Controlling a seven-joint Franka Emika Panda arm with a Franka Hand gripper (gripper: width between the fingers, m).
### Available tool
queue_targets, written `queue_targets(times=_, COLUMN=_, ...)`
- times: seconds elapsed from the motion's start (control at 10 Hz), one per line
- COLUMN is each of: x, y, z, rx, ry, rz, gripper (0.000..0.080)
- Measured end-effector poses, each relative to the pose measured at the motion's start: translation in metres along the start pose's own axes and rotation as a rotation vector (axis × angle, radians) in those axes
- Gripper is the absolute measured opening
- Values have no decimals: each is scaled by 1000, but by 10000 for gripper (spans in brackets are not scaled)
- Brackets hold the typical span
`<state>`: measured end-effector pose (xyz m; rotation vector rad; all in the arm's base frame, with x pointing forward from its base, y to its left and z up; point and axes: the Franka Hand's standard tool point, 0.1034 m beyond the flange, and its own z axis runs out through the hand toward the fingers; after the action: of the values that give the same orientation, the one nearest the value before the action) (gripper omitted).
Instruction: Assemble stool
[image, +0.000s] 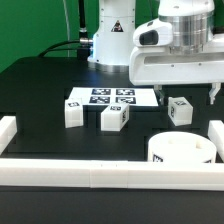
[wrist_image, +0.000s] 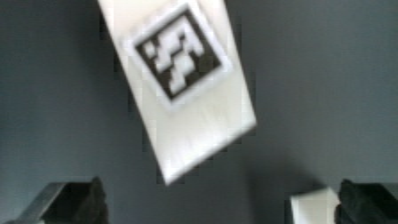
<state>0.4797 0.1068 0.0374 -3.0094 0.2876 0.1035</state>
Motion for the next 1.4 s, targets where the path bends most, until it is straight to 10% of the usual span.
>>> queue_targets(times=1.4, x=-19, y=1, z=5, rx=-18, ry=-801, rz=-131, gripper=649)
